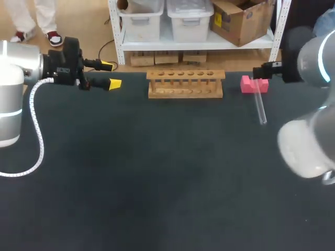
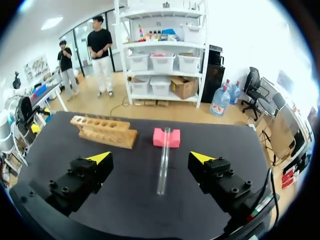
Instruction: Grasp the test tube, adjust it, and insert it.
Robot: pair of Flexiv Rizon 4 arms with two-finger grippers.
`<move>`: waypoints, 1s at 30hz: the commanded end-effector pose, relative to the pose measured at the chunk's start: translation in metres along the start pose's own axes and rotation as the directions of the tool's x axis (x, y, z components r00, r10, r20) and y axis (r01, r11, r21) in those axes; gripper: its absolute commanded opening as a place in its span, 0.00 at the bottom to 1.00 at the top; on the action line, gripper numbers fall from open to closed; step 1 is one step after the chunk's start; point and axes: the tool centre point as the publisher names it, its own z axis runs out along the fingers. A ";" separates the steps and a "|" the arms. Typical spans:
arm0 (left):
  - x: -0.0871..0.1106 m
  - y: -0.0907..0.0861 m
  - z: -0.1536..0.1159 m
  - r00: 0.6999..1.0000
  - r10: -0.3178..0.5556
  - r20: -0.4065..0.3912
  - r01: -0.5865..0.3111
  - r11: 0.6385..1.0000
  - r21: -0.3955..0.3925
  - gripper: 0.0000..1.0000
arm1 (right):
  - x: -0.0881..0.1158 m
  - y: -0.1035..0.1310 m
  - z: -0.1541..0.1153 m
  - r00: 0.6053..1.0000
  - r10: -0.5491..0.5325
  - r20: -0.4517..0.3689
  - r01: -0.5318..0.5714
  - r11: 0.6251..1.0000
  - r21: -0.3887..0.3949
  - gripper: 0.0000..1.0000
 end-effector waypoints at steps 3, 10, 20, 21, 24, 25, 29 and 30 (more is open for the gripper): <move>0.002 -0.001 0.000 1.000 0.003 0.006 -0.003 1.000 -0.004 1.00 | 0.016 0.004 0.038 0.984 -0.021 0.178 -0.023 0.971 0.238 1.00; 0.002 -0.001 0.000 1.000 0.003 0.006 -0.003 1.000 -0.004 1.00 | 0.021 -0.009 0.054 0.976 -0.018 0.215 -0.041 0.964 0.264 1.00; 0.002 -0.001 0.000 1.000 0.003 0.006 -0.003 1.000 -0.004 1.00 | 0.021 -0.018 0.066 0.982 0.019 0.189 -0.051 0.985 0.164 1.00; 0.002 -0.001 0.000 1.000 0.003 0.006 -0.003 1.000 -0.004 1.00 | 0.022 -0.018 0.068 0.983 0.024 0.181 -0.051 0.988 0.146 1.00; 0.002 -0.001 0.000 1.000 0.003 0.006 -0.003 1.000 -0.004 1.00 | 0.025 -0.016 0.073 0.988 0.025 0.154 -0.042 0.993 0.107 1.00; 0.002 -0.001 0.000 1.000 0.003 0.006 -0.003 1.000 -0.004 1.00 | 0.027 -0.016 0.074 0.989 0.031 0.143 -0.046 0.994 0.099 1.00; 0.002 -0.001 0.000 1.000 0.003 0.006 -0.003 1.000 -0.004 1.00 | 0.033 -0.018 0.079 0.994 0.033 0.107 -0.038 0.998 0.042 1.00; 0.002 -0.001 0.000 1.000 0.003 0.006 -0.003 1.000 -0.004 1.00 | 0.035 -0.019 0.080 0.994 0.040 0.102 -0.044 0.998 0.034 1.00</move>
